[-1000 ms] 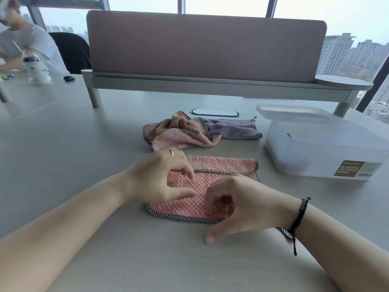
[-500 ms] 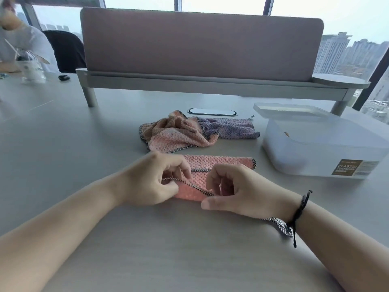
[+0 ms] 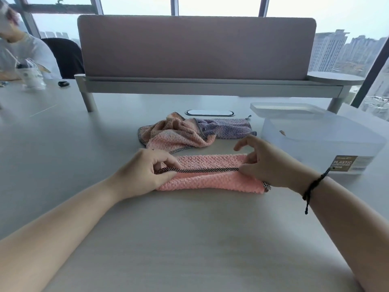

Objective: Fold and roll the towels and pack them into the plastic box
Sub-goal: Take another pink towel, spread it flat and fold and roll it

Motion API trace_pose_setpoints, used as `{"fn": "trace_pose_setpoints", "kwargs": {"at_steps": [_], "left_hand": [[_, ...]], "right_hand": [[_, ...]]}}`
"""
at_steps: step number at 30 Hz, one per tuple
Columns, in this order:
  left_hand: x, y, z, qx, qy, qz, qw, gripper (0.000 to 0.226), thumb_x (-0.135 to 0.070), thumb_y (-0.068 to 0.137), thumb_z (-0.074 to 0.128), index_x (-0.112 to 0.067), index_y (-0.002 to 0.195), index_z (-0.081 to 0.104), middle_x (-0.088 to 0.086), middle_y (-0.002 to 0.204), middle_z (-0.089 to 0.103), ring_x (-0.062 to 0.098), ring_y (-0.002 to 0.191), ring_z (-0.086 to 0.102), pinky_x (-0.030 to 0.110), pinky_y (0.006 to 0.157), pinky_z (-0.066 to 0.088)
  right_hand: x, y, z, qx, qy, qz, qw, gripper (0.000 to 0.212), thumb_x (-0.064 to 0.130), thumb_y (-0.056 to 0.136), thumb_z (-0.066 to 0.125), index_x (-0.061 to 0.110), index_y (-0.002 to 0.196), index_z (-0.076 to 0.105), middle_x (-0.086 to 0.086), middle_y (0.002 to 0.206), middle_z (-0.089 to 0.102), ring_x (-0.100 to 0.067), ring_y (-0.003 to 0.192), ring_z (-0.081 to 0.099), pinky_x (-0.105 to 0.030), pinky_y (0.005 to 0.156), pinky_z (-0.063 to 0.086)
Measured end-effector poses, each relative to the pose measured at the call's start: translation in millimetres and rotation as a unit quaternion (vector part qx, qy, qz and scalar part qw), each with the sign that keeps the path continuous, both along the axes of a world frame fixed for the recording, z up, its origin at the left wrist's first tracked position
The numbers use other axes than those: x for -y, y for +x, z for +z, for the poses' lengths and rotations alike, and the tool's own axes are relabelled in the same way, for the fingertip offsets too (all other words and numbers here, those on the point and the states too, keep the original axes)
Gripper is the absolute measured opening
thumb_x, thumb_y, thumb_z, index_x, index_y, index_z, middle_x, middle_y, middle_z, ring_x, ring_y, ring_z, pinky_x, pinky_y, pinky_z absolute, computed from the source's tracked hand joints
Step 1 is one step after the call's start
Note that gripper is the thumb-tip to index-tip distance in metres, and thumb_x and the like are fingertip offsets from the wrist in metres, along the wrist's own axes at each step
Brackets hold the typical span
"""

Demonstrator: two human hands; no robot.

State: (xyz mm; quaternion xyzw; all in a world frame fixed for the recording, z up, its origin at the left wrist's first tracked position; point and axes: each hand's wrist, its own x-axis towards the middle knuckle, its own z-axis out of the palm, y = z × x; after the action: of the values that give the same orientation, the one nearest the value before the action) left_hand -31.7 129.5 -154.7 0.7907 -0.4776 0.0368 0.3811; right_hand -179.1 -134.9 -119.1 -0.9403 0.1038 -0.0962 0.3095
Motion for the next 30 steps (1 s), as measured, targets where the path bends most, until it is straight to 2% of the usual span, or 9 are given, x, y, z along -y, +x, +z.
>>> {"fn": "trace_pose_setpoints", "kwargs": {"at_steps": [4, 7, 9, 13, 18, 22, 26, 28, 30], "left_hand": [[0.8, 2.4, -0.2, 0.011, 0.020, 0.006, 1.000, 0.022, -0.008, 0.079, 0.079, -0.027, 0.090, 0.078, -0.017, 0.056, 0.055, 0.006, 0.050, 0.040, 0.018, 0.050, 0.034], [0.3, 4.3, -0.3, 0.019, 0.042, 0.002, 0.999, 0.026, -0.008, 0.080, 0.078, -0.030, 0.093, 0.080, -0.019, 0.073, 0.068, 0.006, 0.061, 0.055, 0.012, 0.058, 0.038], [-0.2, 8.4, -2.3, 0.023, 0.055, 0.004, 0.998, 0.028, -0.012, 0.081, 0.076, -0.035, 0.096, 0.079, -0.013, 0.081, 0.071, 0.007, 0.068, 0.059, 0.014, 0.061, 0.040], [-1.3, 12.7, -3.8, 0.020, 0.080, 0.015, 0.997, 0.029, -0.028, 0.080, 0.068, -0.042, 0.104, 0.076, -0.012, 0.076, 0.065, 0.009, 0.069, 0.058, 0.020, 0.065, 0.044], [-1.4, 12.1, -3.8, 0.024, 0.084, 0.018, 0.996, 0.022, -0.022, 0.084, 0.072, -0.036, 0.100, 0.078, -0.018, 0.082, 0.067, 0.007, 0.078, 0.062, 0.018, 0.069, 0.045], [0.4, 10.1, -0.7, 0.032, 0.073, 0.009, 0.997, 0.010, -0.027, 0.087, 0.073, -0.032, 0.093, 0.080, -0.010, 0.078, 0.069, 0.012, 0.076, 0.063, 0.026, 0.071, 0.048], [0.0, 11.8, -2.6, 0.036, 0.073, 0.019, 0.997, 0.021, -0.020, 0.084, 0.077, -0.034, 0.100, 0.079, -0.016, 0.077, 0.064, 0.006, 0.070, 0.058, 0.013, 0.062, 0.040], [0.9, 10.7, -2.9, 0.046, 0.067, 0.016, 0.997, 0.024, -0.018, 0.084, 0.078, -0.034, 0.101, 0.078, -0.016, 0.082, 0.065, 0.002, 0.076, 0.059, 0.009, 0.067, 0.039], [1.9, 8.4, -0.2, 0.073, 0.058, 0.015, 0.996, 0.022, -0.028, 0.086, 0.074, -0.035, 0.106, 0.077, -0.016, 0.099, 0.066, 0.001, 0.092, 0.060, 0.013, 0.082, 0.042]], "right_hand": [[5.9, -1.4, 1.8, -0.062, -0.014, 0.005, 0.998, 0.048, 0.003, 0.074, 0.072, 0.029, 0.110, 0.054, 0.002, 0.078, 0.075, -0.001, 0.045, 0.053, -0.027, 0.048, 0.047], [12.0, -1.9, 5.4, -0.073, -0.033, -0.002, 0.997, 0.042, 0.005, 0.073, 0.073, 0.031, 0.104, 0.060, 0.007, 0.075, 0.075, -0.001, 0.050, 0.057, -0.028, 0.056, 0.049], [16.1, -1.9, 7.0, -0.070, -0.038, -0.017, 0.997, 0.037, 0.007, 0.073, 0.072, 0.033, 0.098, 0.063, 0.007, 0.074, 0.075, -0.008, 0.057, 0.061, -0.030, 0.059, 0.052], [19.0, -2.9, 9.1, -0.056, -0.027, -0.028, 0.998, 0.034, 0.004, 0.073, 0.066, 0.033, 0.092, 0.063, 0.008, 0.073, 0.075, -0.013, 0.060, 0.064, -0.028, 0.055, 0.050], [12.3, -3.9, 3.6, -0.040, -0.164, -0.056, 0.984, 0.033, 0.010, 0.075, 0.056, 0.039, 0.089, 0.059, 0.012, 0.082, 0.070, -0.010, 0.074, 0.064, -0.035, 0.065, 0.057], [3.0, -4.2, -3.0, -0.019, -0.254, -0.053, 0.966, 0.033, 0.016, 0.080, 0.057, 0.043, 0.098, 0.063, 0.018, 0.090, 0.067, -0.017, 0.091, 0.062, -0.033, 0.074, 0.053], [0.5, -2.6, -6.5, 0.000, -0.283, -0.057, 0.958, 0.031, 0.020, 0.086, 0.057, 0.044, 0.104, 0.065, 0.016, 0.099, 0.069, -0.019, 0.098, 0.063, -0.032, 0.073, 0.047], [-0.8, -1.4, -9.1, 0.004, -0.290, -0.056, 0.955, 0.030, 0.021, 0.087, 0.058, 0.043, 0.104, 0.066, 0.013, 0.101, 0.069, -0.019, 0.098, 0.063, -0.030, 0.072, 0.043], [-4.3, -1.3, -10.9, 0.009, -0.305, -0.046, 0.951, 0.029, 0.022, 0.086, 0.060, 0.042, 0.104, 0.069, 0.015, 0.098, 0.064, -0.017, 0.103, 0.060, -0.029, 0.074, 0.037]]}}
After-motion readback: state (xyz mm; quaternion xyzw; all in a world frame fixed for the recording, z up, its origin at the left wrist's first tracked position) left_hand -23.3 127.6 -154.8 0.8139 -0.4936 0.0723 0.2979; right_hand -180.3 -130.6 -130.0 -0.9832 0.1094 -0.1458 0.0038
